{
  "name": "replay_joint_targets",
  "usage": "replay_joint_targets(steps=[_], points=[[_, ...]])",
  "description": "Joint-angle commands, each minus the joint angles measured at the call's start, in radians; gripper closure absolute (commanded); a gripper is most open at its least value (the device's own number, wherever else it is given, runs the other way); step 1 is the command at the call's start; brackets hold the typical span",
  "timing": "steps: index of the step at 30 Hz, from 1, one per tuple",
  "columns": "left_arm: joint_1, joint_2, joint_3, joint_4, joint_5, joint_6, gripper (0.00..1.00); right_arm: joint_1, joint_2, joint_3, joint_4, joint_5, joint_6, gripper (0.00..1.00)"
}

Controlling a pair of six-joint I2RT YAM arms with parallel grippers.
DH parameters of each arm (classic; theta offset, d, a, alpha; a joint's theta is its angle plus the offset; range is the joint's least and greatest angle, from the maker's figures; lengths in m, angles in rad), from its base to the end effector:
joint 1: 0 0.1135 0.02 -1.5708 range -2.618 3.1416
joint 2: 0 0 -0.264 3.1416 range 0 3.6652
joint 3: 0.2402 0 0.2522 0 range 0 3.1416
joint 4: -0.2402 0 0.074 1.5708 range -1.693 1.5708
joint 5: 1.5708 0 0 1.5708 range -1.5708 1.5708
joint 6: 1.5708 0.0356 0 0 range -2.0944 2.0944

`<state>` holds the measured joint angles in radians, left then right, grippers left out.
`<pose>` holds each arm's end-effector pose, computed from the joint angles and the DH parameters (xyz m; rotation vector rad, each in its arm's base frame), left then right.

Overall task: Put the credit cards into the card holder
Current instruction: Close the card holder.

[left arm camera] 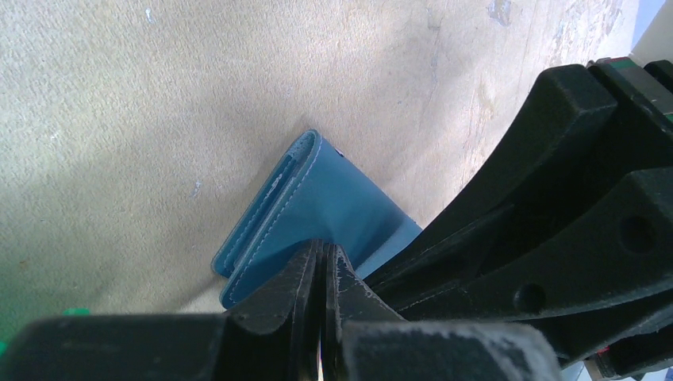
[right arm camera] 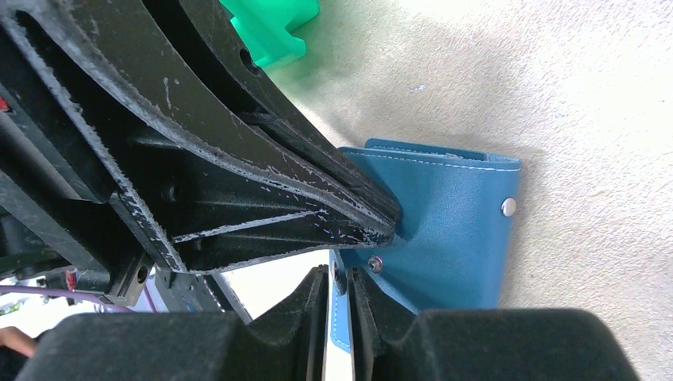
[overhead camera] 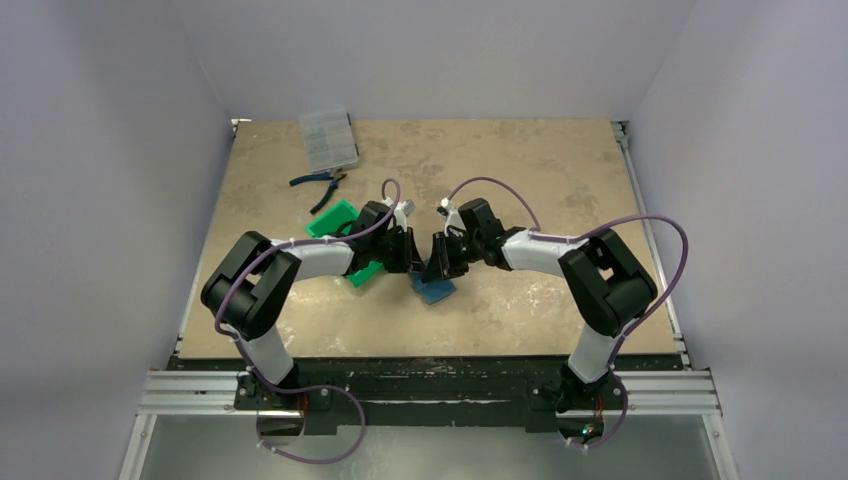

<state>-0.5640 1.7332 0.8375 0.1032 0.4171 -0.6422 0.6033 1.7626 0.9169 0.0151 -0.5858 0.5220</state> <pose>0.2775 -0.1926 0.1444 0.1207 2.5410 -1.0312 0.2751 0.2134 0.1526 -0.4041 2.5510 1.1853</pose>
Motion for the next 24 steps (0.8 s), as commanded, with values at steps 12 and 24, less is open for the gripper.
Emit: replay_joint_targets(steps=[12,24], points=[[0.000,-0.026,-0.020,-0.014,-0.022,0.032,1.00,0.004,0.032,0.055,-0.006,0.011,-0.031,0.78],[0.000,-0.020,-0.021,-0.023,-0.032,0.043,1.00,0.007,-0.017,0.088,-0.156,0.180,-0.077,1.00]])
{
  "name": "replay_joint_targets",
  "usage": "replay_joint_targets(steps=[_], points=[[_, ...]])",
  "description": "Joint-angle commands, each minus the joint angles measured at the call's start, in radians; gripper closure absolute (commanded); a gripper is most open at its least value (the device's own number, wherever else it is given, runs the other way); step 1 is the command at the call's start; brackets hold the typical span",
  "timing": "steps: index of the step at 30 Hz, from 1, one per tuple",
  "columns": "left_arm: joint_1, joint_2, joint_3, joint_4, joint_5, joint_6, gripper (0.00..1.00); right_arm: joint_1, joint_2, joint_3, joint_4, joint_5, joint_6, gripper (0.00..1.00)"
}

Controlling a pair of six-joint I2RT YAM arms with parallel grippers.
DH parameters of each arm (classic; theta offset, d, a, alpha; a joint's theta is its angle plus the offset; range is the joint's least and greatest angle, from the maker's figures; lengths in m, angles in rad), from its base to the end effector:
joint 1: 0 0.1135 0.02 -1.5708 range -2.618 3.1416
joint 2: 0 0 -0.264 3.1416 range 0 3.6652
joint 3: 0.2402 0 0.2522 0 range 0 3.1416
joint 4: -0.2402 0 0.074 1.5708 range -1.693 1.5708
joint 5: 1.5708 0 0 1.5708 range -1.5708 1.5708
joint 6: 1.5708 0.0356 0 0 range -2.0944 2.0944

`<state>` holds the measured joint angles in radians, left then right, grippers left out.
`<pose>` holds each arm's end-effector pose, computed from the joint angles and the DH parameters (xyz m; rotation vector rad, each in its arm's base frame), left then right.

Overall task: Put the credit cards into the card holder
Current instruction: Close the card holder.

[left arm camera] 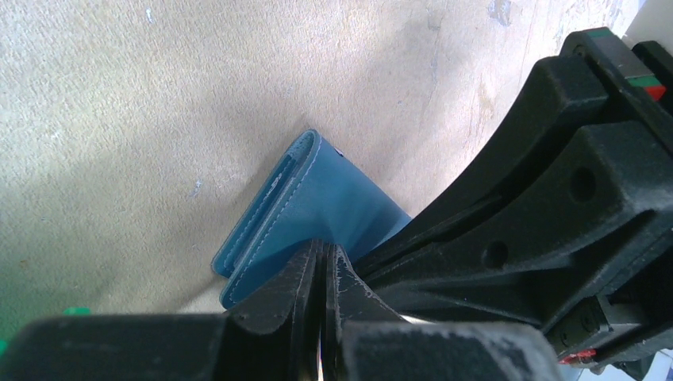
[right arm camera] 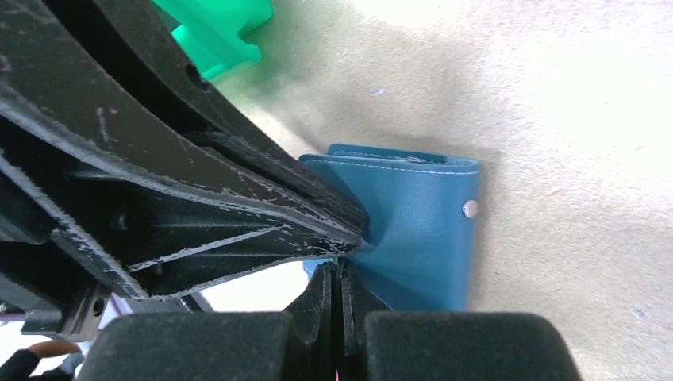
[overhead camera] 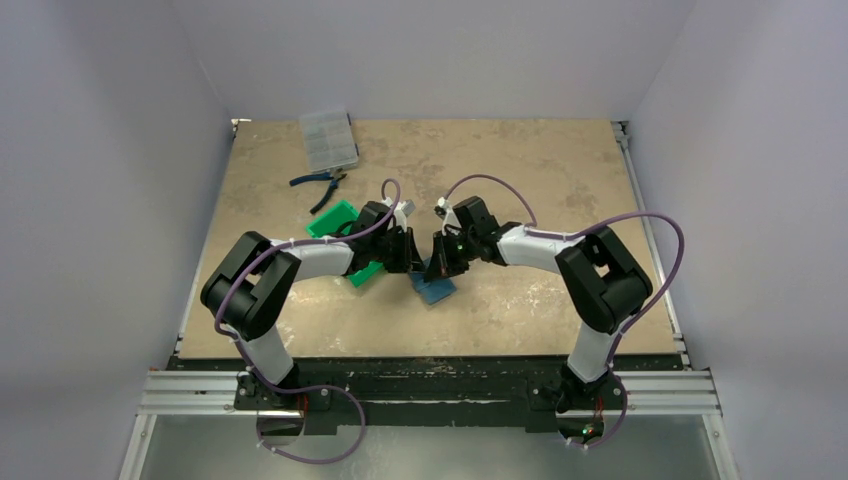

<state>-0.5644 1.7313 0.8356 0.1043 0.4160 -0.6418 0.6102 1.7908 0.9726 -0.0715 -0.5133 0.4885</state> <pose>0.2771 -0.1924 0.1446 0.1214 2.5396 -1.0304 0.2809 0.2177 0.1518 -0.4023 2.5987 1.0705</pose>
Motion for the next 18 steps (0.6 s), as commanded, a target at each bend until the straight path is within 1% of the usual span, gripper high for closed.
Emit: replay_joint_targets(steps=[1,7,12,18], points=[[0.000,-0.017,-0.018,-0.025,-0.031,0.044,1.00,0.000,-0.046,0.032,-0.068,0.112,-0.045,1.00],[0.000,-0.014,-0.011,-0.037,-0.032,0.056,1.00,0.011,-0.024,0.051,-0.066,0.102,-0.059,1.00],[0.000,-0.009,-0.012,-0.041,-0.034,0.062,1.00,0.056,-0.051,0.080,-0.064,0.091,-0.070,1.00],[0.000,-0.010,-0.012,-0.041,-0.034,0.064,1.00,0.064,-0.057,0.090,-0.075,0.136,-0.069,1.00]])
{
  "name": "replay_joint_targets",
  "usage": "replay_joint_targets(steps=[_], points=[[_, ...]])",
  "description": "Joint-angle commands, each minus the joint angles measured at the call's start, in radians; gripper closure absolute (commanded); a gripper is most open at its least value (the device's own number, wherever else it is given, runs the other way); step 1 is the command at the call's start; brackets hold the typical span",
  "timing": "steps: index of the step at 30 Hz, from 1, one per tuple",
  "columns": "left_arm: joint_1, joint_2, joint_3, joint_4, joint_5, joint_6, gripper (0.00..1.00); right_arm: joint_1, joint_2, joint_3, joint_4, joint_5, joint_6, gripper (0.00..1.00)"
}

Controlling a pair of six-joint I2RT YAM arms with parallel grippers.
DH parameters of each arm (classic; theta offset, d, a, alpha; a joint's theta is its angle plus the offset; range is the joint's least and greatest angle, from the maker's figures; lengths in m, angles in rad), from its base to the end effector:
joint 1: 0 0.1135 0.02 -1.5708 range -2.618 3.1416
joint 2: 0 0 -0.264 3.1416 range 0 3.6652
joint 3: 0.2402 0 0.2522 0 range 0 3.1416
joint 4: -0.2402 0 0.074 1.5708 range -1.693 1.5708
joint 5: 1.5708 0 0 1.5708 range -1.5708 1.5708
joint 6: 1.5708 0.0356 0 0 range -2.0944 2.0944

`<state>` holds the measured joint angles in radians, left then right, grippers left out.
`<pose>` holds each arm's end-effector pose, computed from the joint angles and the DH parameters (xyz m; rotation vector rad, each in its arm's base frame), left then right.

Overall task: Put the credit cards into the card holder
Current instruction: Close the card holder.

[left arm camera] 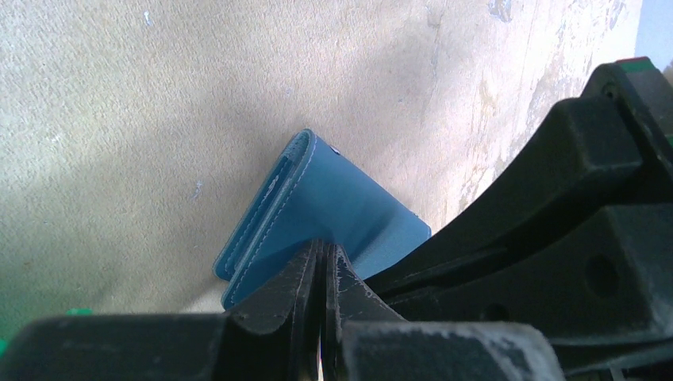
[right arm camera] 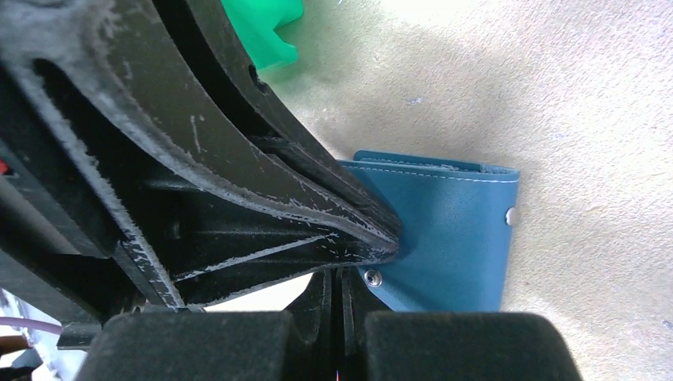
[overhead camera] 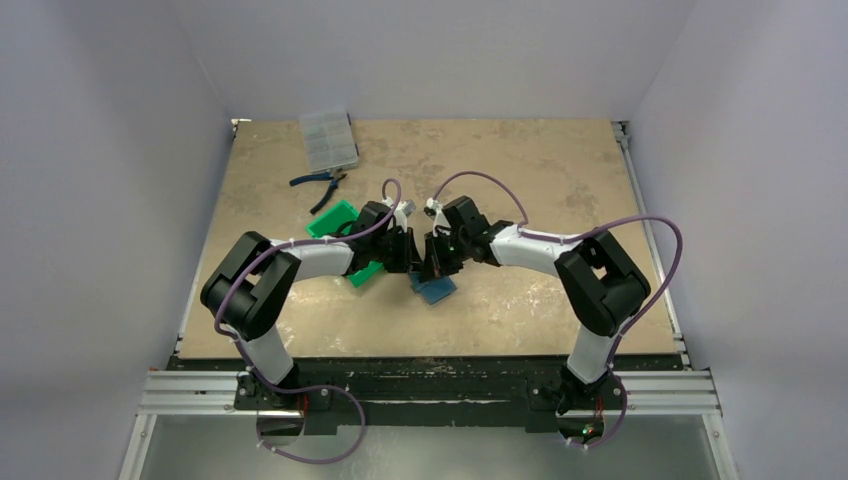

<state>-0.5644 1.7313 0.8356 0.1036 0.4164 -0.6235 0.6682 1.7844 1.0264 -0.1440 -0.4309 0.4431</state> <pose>0.2770 -0.1924 0.1445 0.1444 2.5346 -1.0236 0.2742 0.2354 0.1632 -0.4937 2.5888 0.9702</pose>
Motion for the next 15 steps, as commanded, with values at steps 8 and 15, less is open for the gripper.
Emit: replay_joint_targets(steps=[8,15], points=[[0.000,-0.018,-0.018,-0.045,-0.040,0.052,1.00,0.006,-0.070,0.026,-0.021,0.119,-0.005,1.00],[0.001,-0.018,-0.017,-0.046,-0.038,0.059,1.00,0.004,-0.079,0.019,-0.018,0.144,0.002,1.00]])
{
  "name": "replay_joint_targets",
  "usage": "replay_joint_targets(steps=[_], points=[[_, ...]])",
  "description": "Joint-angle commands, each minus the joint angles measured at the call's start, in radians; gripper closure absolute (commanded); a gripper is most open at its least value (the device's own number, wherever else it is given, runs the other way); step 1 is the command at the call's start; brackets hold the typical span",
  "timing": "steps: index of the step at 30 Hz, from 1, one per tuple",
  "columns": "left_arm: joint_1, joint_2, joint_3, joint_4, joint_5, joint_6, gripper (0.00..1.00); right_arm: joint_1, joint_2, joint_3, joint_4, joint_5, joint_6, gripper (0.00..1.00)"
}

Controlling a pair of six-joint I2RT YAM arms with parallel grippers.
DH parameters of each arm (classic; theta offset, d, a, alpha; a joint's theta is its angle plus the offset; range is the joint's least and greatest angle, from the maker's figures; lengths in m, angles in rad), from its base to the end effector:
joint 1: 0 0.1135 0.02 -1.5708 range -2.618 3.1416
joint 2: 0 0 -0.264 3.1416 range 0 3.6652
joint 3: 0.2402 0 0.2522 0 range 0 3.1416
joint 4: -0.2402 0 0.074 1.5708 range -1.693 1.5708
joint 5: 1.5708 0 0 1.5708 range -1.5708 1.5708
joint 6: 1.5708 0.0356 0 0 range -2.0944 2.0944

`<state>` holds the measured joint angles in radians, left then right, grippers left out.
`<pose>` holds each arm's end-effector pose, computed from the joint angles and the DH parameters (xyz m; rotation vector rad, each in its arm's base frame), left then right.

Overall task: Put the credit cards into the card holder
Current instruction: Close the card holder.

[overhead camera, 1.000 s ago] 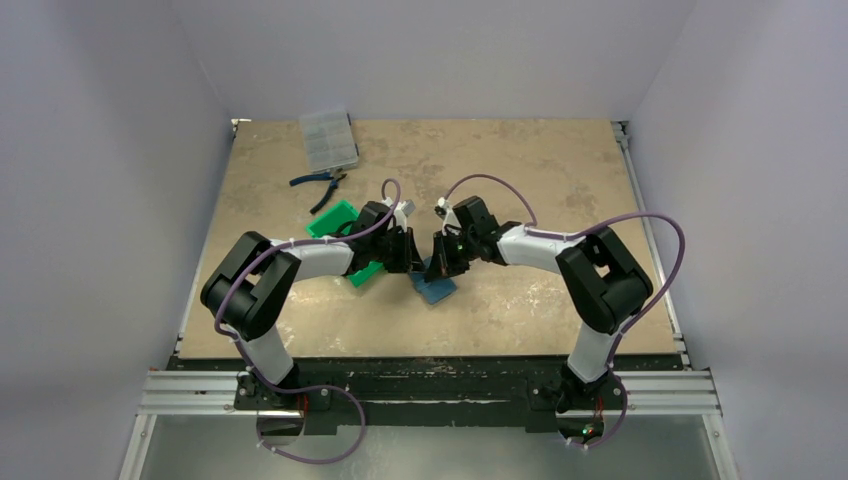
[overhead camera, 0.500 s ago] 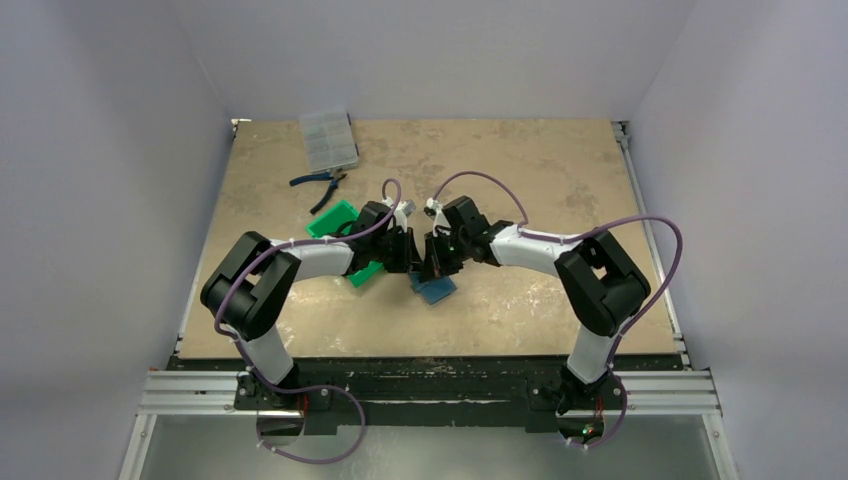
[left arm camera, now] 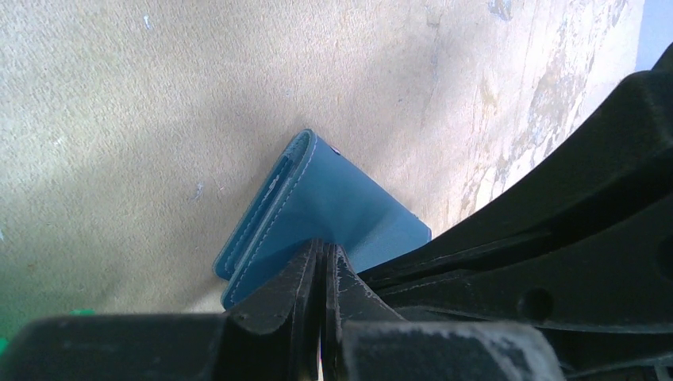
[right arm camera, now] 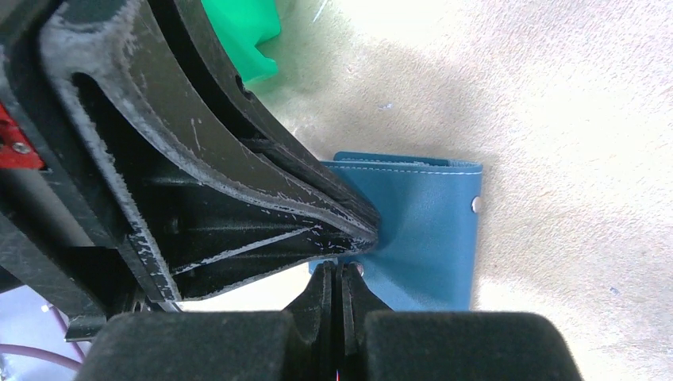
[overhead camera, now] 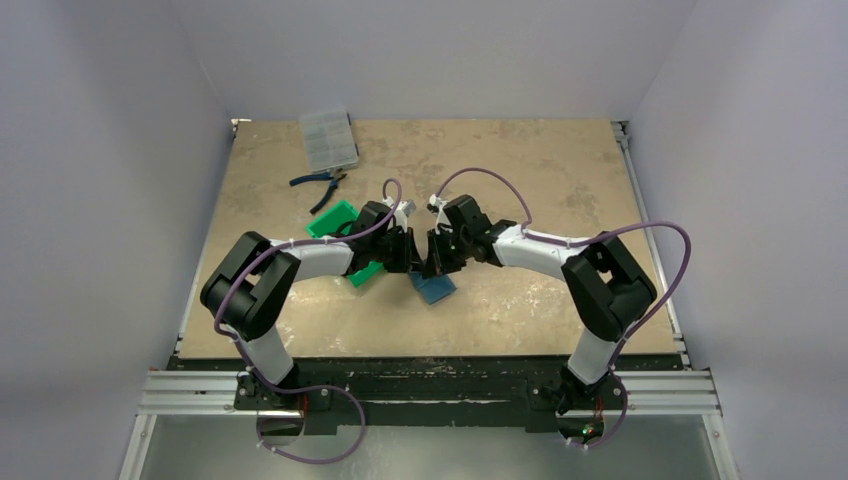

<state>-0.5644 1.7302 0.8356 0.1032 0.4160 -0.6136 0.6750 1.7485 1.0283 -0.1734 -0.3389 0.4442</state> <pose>0.2770 -0.1924 0.1448 0.1568 2.5306 -1.0196 0.2719 0.2328 0.1730 -0.4565 2.5732 0.8659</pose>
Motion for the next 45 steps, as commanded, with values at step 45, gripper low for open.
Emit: replay_joint_targets(steps=[45], points=[[0.006,-0.022,-0.012,-0.057,-0.036,0.061,1.00,-0.002,0.061,0.019,-0.065,0.186,0.010,1.00]])
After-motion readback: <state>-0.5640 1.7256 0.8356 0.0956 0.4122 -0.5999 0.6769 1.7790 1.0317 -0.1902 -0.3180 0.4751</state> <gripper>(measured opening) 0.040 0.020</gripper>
